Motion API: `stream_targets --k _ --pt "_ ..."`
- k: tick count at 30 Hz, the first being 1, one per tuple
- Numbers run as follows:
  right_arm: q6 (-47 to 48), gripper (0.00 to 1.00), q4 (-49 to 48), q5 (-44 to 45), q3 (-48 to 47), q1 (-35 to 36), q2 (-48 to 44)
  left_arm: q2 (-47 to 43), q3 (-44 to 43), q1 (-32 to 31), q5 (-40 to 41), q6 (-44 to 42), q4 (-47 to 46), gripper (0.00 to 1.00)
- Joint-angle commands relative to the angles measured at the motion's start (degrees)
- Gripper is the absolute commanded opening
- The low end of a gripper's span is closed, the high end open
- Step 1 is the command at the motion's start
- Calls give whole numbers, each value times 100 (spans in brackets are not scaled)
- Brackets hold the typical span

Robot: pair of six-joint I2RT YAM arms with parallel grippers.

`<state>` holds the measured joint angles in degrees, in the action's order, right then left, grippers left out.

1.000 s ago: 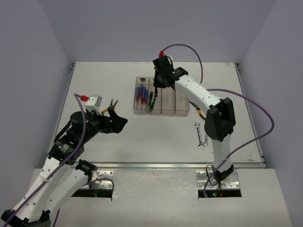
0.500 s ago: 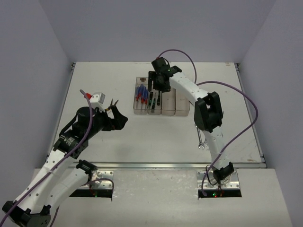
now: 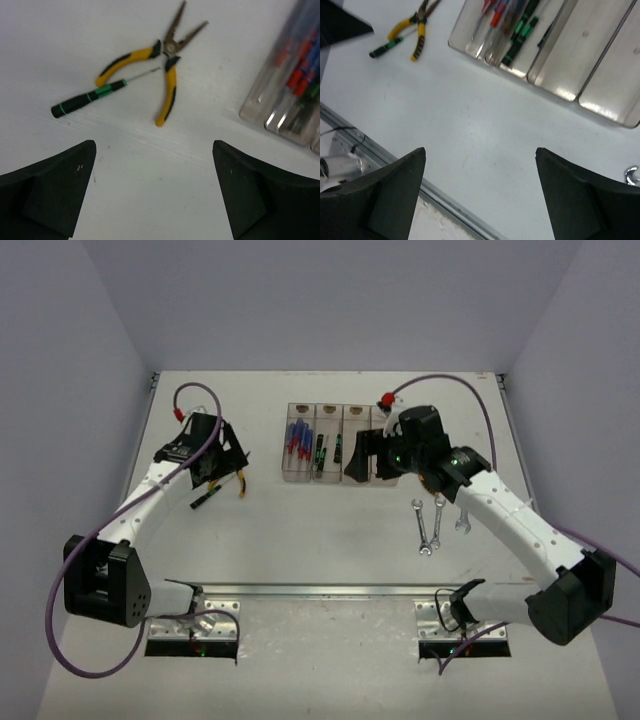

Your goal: Sort the tools into containers

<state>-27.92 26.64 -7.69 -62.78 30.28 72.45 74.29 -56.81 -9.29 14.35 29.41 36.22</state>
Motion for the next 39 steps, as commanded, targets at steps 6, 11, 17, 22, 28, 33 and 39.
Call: stream_targets --k 6,11,17,22,28,33,39 --pt "344 93 -807 -373 1652 -5 -379 686 -664 963 1388 4216 1749 96" --pt "384 93 -920 -312 1796 -13 -279 1271 -734 1515 644 5075 1706 92" --pt "401 93 -1045 -408 1929 -10 -341 2286 -1058 1570 421 5884 2104 84" --pt "410 93 -1144 -497 2007 -5 -433 2648 -998 1579 348 6077 1880 79" --pt "390 93 -1217 -555 2019 -5 -373 2816 -752 1574 160 6123 1684 70" --pt "375 93 -1229 -556 2035 -5 -369 2980 -648 1586 156 6089 1651 70" --pt "366 93 -1245 -550 2051 -9 -407 3077 -511 1574 108 6042 1610 59"
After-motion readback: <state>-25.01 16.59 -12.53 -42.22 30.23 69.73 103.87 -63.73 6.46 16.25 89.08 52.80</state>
